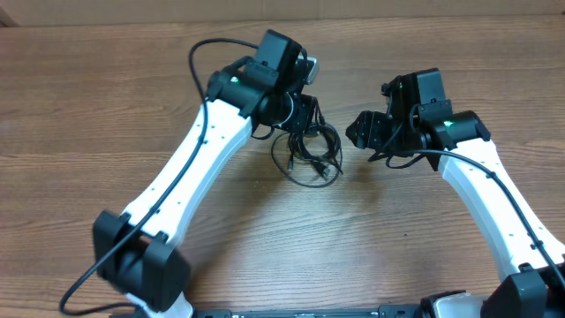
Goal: Untangle cables
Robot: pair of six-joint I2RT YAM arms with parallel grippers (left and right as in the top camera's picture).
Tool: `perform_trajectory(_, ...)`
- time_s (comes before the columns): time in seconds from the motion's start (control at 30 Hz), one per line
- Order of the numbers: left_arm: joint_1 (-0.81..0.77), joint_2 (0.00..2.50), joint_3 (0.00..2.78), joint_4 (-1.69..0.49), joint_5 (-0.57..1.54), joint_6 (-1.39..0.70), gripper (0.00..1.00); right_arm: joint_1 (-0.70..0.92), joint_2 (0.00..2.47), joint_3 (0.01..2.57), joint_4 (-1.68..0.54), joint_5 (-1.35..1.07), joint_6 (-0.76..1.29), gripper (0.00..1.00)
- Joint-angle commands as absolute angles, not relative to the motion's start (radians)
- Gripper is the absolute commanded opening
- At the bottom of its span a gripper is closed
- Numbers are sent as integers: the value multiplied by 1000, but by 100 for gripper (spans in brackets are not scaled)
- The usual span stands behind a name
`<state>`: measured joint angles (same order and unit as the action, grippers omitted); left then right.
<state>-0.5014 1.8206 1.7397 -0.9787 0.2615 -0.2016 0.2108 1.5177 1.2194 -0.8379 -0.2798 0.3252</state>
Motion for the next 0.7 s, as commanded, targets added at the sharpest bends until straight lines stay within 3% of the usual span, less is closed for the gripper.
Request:
perform_trajectory(0.0,-494,1691,1765,-945,318,-180,4,216,1519,1243,-831,-320,309,66)
perform_trajectory(0.4,-488,1478,1765,-744,386,-258,4,321,1643,1243,-798,-316,310,68)
perform_trajectory(0.47,-481,1444,1765,-711,385,-266,4,323,1665,1243,-791,-315,310,55)
perform_trajectory(0.57,-452,1394,1765,-686,381,-266,4,323,1692,1243,-795,-256,342,20)
perform_trajectory(0.67,-397,1353,1765,-688,383,-292,4,321,1710,1242,-806,-175,373,11)
